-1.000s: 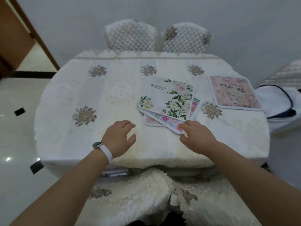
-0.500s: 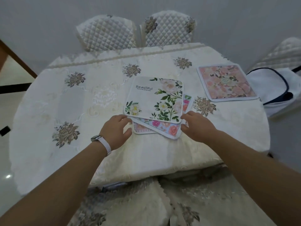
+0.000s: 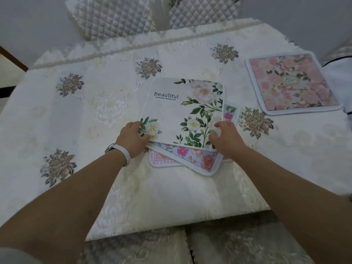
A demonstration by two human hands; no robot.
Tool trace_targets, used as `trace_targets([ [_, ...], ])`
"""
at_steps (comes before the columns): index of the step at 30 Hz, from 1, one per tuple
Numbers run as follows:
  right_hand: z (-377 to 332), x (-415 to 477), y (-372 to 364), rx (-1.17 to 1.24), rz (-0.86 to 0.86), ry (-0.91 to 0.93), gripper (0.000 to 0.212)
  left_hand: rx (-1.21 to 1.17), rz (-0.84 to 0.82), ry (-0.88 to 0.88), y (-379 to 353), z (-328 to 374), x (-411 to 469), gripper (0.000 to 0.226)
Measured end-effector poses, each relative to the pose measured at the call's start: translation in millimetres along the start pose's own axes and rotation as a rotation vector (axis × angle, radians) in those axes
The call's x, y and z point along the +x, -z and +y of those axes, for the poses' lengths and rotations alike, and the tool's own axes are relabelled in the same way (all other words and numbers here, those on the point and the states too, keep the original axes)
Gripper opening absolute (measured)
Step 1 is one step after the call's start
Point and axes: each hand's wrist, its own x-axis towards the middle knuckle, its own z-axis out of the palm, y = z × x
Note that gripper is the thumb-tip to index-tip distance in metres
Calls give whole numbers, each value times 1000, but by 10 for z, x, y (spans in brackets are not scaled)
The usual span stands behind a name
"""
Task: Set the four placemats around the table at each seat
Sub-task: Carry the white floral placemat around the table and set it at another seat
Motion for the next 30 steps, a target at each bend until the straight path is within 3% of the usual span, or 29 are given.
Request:
trace_targets([
  [6,38,218,-72,285,87,-62,50,-150,-10,27,-118,52,239,57],
  [10,7,301,-102,583,184,-156,49,-331,126,138,-169,201,301,57],
  [13,-24,374,-101,821,247,-277,54,-341,259,151,-199,302,275,52],
  [18,-32,338,-153,778,252,-347,41,-400,172,248,-118,338,234,62],
  [21,-19,229,-136,724,219,-323,29,-409,125,267,-74,333,106,48],
  [30,44,-552,-37,510,125,-220,24,-510,25,320,-131,224,-709,19],
])
